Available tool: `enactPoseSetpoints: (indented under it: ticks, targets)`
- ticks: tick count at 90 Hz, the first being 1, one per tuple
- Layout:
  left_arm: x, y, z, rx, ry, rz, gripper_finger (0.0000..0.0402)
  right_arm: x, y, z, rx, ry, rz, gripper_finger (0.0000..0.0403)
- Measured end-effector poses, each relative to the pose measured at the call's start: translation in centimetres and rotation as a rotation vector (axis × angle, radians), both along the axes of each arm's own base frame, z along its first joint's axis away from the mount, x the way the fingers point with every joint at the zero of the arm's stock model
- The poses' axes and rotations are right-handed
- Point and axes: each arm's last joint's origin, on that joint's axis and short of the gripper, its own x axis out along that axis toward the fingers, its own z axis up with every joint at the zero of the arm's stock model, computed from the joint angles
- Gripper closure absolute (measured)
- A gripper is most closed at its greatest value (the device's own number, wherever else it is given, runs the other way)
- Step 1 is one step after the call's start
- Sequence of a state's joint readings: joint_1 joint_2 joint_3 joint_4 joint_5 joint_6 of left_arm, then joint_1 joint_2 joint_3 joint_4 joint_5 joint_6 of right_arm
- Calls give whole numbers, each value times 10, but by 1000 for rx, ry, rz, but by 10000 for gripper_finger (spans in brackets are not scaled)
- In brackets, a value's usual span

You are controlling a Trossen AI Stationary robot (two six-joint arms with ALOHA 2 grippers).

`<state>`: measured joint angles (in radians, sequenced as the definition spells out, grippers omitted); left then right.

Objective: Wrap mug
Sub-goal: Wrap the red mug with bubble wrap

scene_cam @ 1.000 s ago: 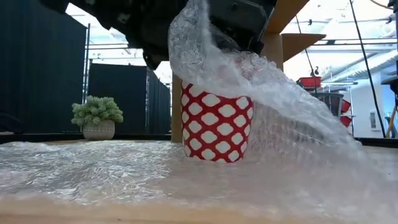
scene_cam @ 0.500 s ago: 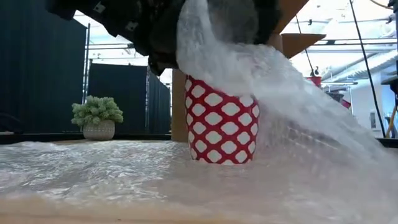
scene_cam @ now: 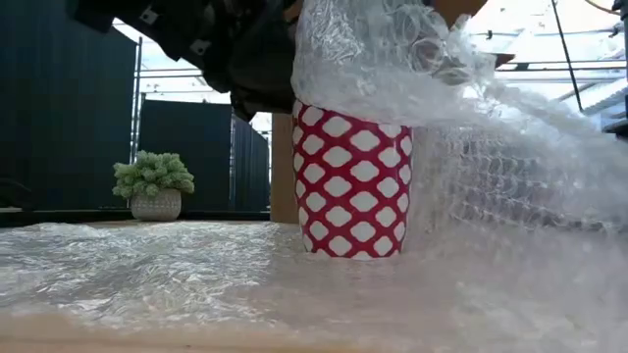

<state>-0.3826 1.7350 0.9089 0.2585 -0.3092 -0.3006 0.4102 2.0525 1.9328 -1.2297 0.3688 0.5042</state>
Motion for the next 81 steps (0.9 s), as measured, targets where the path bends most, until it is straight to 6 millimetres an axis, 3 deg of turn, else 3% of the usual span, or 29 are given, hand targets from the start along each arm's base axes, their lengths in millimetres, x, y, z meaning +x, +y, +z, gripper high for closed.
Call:
enactPoseSetpoints:
  ticks: [25,43,67,81]
  targets:
    - [-19,-2,46,-6,-103,-4,320,-1,7,-18,-4,9,24,184]
    - [-15,3,51,-15,-163,33,320,5,13,-16,15,-62,71,184]
    - [-2,8,33,-34,-149,57,320,8,15,-14,32,-98,90,184]
    - [5,5,12,-40,-93,41,320,7,15,-16,34,-81,94,184]
